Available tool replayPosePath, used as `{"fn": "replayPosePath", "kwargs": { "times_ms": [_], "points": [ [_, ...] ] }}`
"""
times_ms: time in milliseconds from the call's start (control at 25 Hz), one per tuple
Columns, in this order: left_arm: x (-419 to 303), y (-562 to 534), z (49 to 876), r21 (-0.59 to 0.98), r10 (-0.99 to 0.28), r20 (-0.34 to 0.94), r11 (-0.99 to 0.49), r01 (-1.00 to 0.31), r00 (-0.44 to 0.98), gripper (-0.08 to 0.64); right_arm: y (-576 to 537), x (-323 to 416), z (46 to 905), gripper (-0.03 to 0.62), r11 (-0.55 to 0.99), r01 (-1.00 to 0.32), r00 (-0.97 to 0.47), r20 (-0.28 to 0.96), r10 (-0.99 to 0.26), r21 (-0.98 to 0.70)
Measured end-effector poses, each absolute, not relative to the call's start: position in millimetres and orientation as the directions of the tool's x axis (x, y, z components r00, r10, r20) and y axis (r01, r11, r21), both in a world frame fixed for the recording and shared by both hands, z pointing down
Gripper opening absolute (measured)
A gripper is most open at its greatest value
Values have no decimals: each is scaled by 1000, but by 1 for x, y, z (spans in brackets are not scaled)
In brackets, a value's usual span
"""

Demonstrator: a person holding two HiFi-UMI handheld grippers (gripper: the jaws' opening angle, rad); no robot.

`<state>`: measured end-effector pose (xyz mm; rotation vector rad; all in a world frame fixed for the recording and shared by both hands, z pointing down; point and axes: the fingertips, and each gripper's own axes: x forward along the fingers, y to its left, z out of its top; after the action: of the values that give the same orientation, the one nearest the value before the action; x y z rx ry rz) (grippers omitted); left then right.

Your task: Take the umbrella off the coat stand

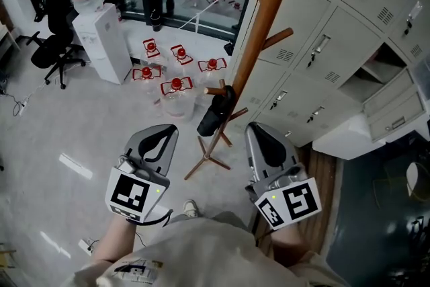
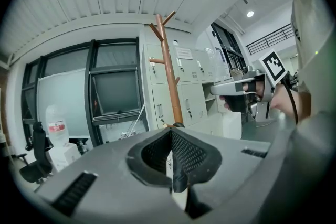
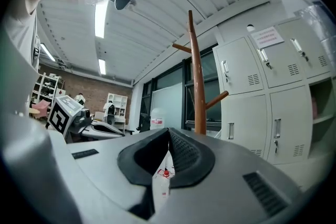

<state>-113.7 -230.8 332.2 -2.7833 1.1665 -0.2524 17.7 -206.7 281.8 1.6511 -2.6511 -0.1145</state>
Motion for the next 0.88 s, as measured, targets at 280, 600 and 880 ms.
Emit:
{"fn": "replayPosePath", "kwargs": {
  "times_ms": [280,600,880],
  "points": [
    [-116,-240,323,-129,-700,48,-712,-691,712,8,-214,31,281,8,395,-916,-398,-35,-917,74],
    [-114,-247,322,-139,-738,49,-672,-727,673,8,-225,43,297,8,428,-903,-429,1,-904,33],
    [-108,-254,327,-110,-779,65,-627,-771,624,8,-230,54,311,8,470,-883,-470,28,-882,-7]
  ]
}}
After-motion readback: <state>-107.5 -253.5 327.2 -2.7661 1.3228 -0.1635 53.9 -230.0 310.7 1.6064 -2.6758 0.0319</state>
